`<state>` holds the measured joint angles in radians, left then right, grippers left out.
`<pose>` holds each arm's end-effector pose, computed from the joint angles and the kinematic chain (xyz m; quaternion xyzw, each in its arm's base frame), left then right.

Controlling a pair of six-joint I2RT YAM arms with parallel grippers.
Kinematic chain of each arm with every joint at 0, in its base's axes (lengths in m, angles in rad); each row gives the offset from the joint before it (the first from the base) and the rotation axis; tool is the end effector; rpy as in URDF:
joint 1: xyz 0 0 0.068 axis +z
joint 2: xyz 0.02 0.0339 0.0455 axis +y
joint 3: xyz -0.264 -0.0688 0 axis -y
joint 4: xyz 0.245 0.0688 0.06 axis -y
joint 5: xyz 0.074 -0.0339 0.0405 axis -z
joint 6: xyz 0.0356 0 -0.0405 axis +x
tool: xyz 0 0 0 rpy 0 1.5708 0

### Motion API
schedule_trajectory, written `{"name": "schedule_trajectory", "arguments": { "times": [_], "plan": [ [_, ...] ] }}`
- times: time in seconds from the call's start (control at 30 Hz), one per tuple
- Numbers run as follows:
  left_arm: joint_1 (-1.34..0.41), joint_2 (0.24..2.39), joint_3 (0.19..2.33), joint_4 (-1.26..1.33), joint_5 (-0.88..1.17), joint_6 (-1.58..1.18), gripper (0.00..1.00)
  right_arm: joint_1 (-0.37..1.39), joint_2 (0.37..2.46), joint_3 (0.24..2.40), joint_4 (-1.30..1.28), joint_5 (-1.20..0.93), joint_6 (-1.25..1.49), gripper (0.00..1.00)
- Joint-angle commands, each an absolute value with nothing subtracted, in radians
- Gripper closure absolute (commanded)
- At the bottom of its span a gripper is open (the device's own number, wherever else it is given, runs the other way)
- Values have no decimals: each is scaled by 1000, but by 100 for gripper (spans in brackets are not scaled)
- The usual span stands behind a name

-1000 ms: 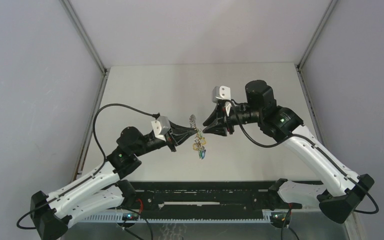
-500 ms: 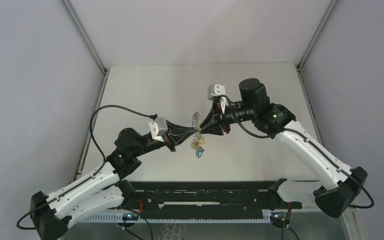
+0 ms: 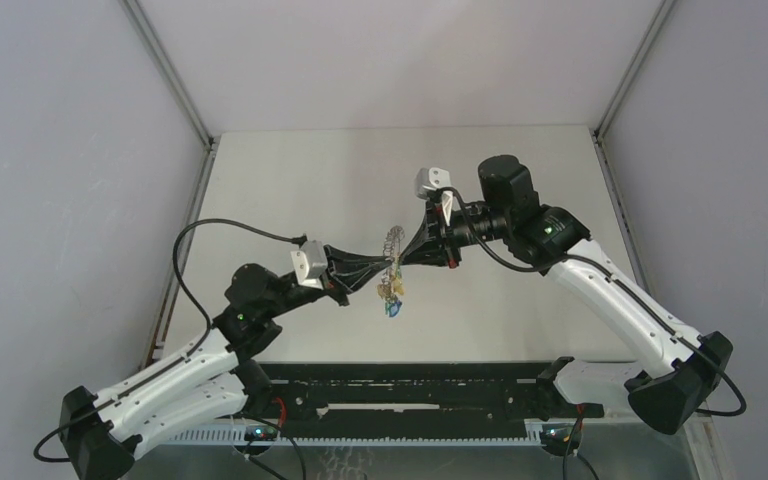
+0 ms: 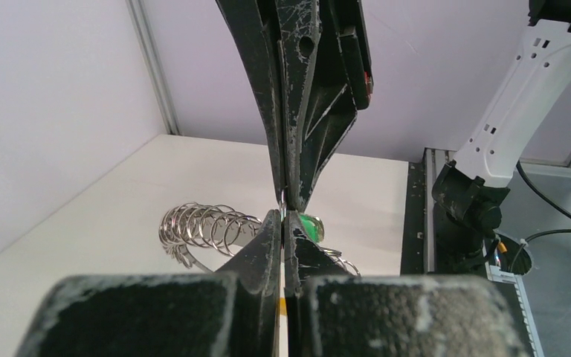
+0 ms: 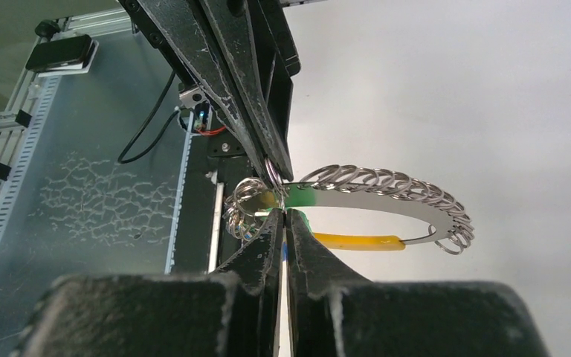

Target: Put the keys on the keyring

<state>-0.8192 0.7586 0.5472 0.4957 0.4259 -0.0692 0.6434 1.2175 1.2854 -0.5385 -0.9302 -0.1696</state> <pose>0.1140 -0.1435 0.3322 0.3721 0.4836 -0.4505 0.6517 0.1860 0.1752 0.3945 -0.5166 0.6071 0.4813 0.3645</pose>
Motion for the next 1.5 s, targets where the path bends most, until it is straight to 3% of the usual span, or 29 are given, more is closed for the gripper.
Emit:
{"name": "schedule_trajectory", "arguments": {
  "times": [0.0, 0.57, 0.73, 0.83, 1.03, 1.47],
  "plan": [
    [-816, 697, 495, 699, 391, -77, 100, 621, 1207, 1291, -531, -963, -158, 100],
    [-816, 711, 466, 821, 425, -109, 100, 625, 1204, 1290, -532, -985, -168, 100],
    [-816, 722, 474, 789, 448, -110, 100, 623, 1139, 1290, -531, -976, -240, 79],
    [-816, 726, 480, 778, 467, -113, 100, 626, 1117, 1290, -504, -993, -264, 74],
    [-816, 745, 507, 768, 529, -118, 100, 643, 1125, 1291, -433, -1010, -253, 69],
    [-816, 754, 528, 762, 569, -104, 100, 666, 1154, 1291, -453, -1053, -276, 70]
  ]
}}
